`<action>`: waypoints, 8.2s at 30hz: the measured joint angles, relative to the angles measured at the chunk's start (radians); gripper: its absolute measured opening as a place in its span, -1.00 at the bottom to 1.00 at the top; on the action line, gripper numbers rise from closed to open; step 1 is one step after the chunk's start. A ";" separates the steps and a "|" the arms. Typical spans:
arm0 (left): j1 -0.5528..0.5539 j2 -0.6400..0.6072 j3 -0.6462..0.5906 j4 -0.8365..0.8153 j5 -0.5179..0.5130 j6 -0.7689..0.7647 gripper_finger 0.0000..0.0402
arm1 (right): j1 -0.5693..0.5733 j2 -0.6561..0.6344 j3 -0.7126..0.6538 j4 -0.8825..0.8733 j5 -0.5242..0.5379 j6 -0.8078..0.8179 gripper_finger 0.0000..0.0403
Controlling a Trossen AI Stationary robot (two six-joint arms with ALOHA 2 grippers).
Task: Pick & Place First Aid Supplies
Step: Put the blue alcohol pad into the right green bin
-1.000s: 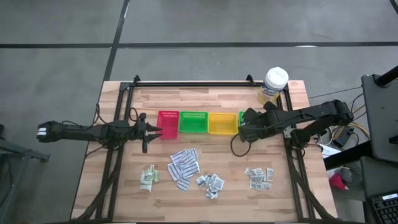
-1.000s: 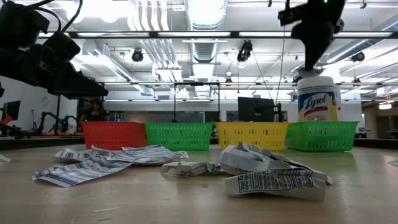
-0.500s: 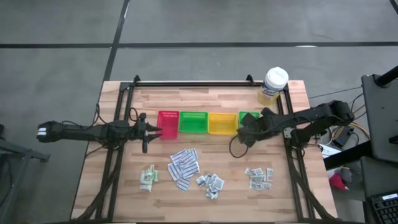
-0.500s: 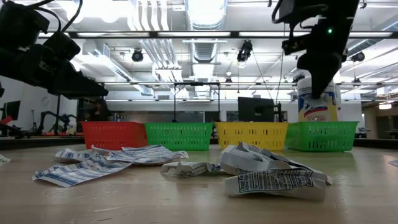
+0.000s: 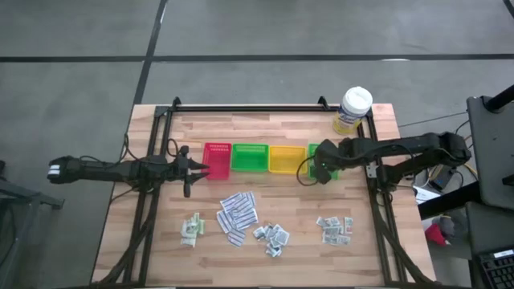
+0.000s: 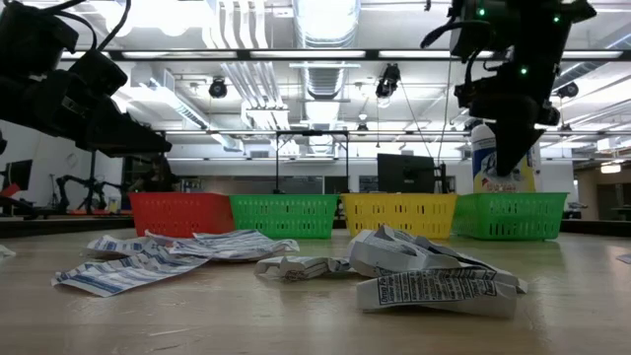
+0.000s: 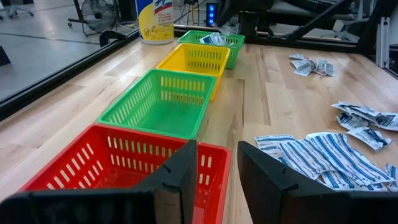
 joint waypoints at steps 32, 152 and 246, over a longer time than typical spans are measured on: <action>0.000 0.000 0.000 0.000 0.000 0.000 -0.44 | -0.075 0.161 -0.038 0.105 -0.041 -0.038 -0.84; 0.000 0.000 0.000 0.000 0.000 0.000 -0.44 | 0.563 0.790 0.705 0.271 -0.382 -0.270 -0.66; 0.000 0.000 0.000 0.000 0.000 -0.016 -0.44 | 0.567 0.871 0.828 0.047 -0.225 0.055 -0.96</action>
